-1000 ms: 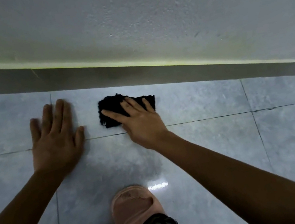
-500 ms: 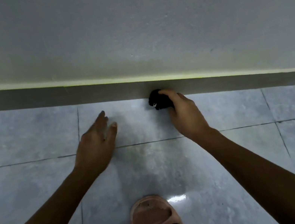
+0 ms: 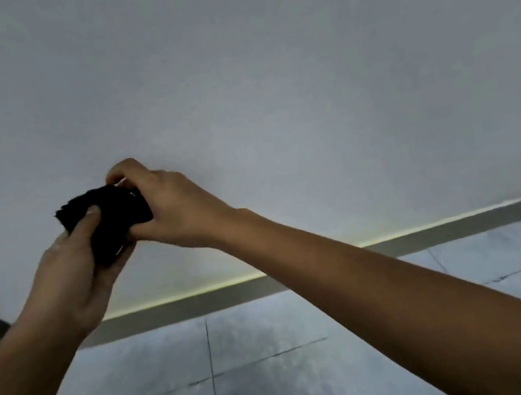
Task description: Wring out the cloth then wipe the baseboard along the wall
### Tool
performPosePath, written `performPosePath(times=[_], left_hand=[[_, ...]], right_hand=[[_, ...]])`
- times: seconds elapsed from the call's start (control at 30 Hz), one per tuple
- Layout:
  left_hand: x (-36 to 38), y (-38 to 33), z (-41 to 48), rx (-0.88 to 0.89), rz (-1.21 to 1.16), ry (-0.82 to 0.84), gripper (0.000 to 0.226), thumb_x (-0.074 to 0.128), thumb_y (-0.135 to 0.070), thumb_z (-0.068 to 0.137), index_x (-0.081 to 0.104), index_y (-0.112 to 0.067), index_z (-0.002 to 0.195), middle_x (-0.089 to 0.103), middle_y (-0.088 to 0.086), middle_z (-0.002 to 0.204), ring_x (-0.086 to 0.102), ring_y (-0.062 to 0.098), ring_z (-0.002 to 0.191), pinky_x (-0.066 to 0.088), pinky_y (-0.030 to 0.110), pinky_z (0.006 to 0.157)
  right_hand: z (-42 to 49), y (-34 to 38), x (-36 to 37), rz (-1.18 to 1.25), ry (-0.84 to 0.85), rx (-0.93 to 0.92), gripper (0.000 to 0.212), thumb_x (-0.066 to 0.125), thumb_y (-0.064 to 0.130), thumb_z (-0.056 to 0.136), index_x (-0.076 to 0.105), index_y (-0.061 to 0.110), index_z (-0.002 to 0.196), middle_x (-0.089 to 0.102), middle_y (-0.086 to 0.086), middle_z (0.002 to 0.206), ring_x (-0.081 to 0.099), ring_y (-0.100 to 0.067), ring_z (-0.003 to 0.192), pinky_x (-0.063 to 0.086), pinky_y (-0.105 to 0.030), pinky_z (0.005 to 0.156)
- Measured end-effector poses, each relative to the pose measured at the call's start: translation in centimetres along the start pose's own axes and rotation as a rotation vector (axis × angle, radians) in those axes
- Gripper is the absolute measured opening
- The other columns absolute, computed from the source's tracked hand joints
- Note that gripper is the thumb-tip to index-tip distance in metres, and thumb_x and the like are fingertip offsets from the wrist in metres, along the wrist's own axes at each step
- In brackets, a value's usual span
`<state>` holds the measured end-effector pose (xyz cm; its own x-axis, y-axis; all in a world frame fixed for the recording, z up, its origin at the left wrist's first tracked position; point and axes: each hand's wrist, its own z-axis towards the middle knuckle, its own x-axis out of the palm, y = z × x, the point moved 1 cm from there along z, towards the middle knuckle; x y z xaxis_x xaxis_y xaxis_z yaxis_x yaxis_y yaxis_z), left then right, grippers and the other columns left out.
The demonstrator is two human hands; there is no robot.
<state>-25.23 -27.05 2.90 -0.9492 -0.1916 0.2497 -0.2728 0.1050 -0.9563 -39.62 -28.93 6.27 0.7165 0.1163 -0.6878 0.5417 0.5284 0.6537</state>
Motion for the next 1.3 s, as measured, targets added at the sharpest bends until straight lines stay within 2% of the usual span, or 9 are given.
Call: performPosePath(times=[0.1, 0.17, 0.3, 0.37, 0.47, 0.67, 0.9, 1.13, 1.3], left_hand=[[-0.4, -6.9, -2.4, 0.092, -0.061, -0.015, 0.033, 0.044, -0.028, 0.098, 0.056, -0.017, 0.126, 0.071, -0.002, 0.11, 0.067, 0.009, 0.101, 0.051, 0.033, 0.083], [-0.2, -10.8, -4.7, 0.132, -0.109, -0.017, 0.028, 0.044, -0.028, 0.098, 0.059, -0.018, 0.118, 0.074, -0.005, 0.1, 0.067, 0.007, 0.097, 0.052, 0.029, 0.079], [0.0, -15.9, -8.9, 0.198, -0.071, -0.033, 0.021, 0.045, -0.026, 0.098, 0.06, -0.019, 0.111, 0.071, -0.004, 0.101, 0.066, 0.008, 0.095, 0.053, 0.026, 0.072], [-0.5, -17.6, -11.0, 0.235, -0.04, -0.101, 0.02, 0.045, -0.023, 0.098, 0.059, -0.017, 0.111, 0.066, -0.001, 0.106, 0.063, 0.012, 0.097, 0.051, 0.027, 0.074], [-1.6, -19.0, -13.8, 0.279, -0.03, -0.238, 0.027, 0.048, -0.018, 0.097, 0.054, -0.012, 0.123, 0.063, 0.002, 0.109, 0.061, 0.015, 0.095, 0.05, 0.029, 0.078], [-2.9, -20.6, -19.1, 0.35, -0.095, -0.402, 0.031, 0.05, -0.025, 0.097, 0.049, -0.014, 0.126, 0.056, 0.0, 0.105, 0.055, 0.017, 0.095, 0.047, 0.03, 0.082], [-8.4, -21.5, -23.1, 0.433, 0.121, -0.354, 0.074, 0.072, -0.045, 0.065, 0.05, -0.014, 0.129, 0.059, 0.003, 0.12, 0.058, 0.02, 0.107, 0.047, 0.034, 0.093], [-16.8, -20.5, -25.4, 0.466, 0.165, -0.702, 0.039, 0.063, -0.038, 0.087, 0.061, -0.015, 0.118, 0.065, 0.003, 0.108, 0.062, 0.023, 0.101, 0.051, 0.038, 0.088], [-22.7, -18.5, -27.2, 0.463, 0.359, -0.934, 0.031, 0.059, -0.043, 0.089, 0.062, -0.014, 0.101, 0.064, 0.004, 0.097, 0.06, 0.022, 0.09, 0.051, 0.036, 0.078]], right_hand=[[1.6, 4.8, -3.7, 0.241, 0.061, 0.126, 0.085, 0.081, 0.03, 0.071, 0.033, 0.027, 0.14, 0.039, -0.007, 0.144, 0.036, -0.025, 0.133, 0.039, -0.047, 0.104], [1.2, 7.7, -5.7, 0.645, 0.217, 0.313, 0.074, 0.072, 0.034, 0.08, 0.029, 0.037, 0.14, 0.029, -0.007, 0.149, 0.031, -0.032, 0.136, 0.038, -0.056, 0.102], [0.8, 12.3, -6.3, 1.103, 0.287, 0.508, 0.033, 0.051, 0.051, 0.091, 0.058, 0.02, 0.101, 0.061, -0.006, 0.103, 0.059, -0.024, 0.101, 0.052, -0.037, 0.082], [0.8, 14.7, -6.5, 1.009, 0.147, 0.496, 0.034, 0.054, 0.05, 0.09, 0.059, 0.016, 0.093, 0.06, -0.003, 0.086, 0.059, -0.016, 0.076, 0.05, -0.025, 0.06], [0.6, 17.7, -7.0, 0.804, -0.058, 0.356, 0.036, 0.057, 0.044, 0.09, 0.059, 0.012, 0.107, 0.06, -0.003, 0.094, 0.056, -0.017, 0.077, 0.048, -0.024, 0.051], [-0.6, 23.6, -6.0, 0.525, -0.347, 0.039, 0.027, 0.061, 0.036, 0.089, 0.062, 0.012, 0.101, 0.066, 0.001, 0.099, 0.06, -0.014, 0.092, 0.048, -0.025, 0.079], [-0.7, 28.3, -2.5, 0.5, -0.345, -0.033, 0.024, 0.053, 0.035, 0.094, 0.06, 0.013, 0.102, 0.066, -0.003, 0.101, 0.061, -0.017, 0.093, 0.05, -0.029, 0.08], [0.2, 32.6, 6.0, 0.434, -0.271, -0.129, 0.025, 0.047, 0.038, 0.097, 0.06, 0.017, 0.103, 0.066, 0.0, 0.098, 0.06, -0.012, 0.09, 0.044, -0.015, 0.067], [-0.1, 34.1, 12.9, 0.409, -0.184, -0.12, 0.026, 0.046, 0.038, 0.097, 0.06, 0.017, 0.1, 0.065, 0.003, 0.093, 0.059, -0.011, 0.086, 0.05, -0.024, 0.071]])
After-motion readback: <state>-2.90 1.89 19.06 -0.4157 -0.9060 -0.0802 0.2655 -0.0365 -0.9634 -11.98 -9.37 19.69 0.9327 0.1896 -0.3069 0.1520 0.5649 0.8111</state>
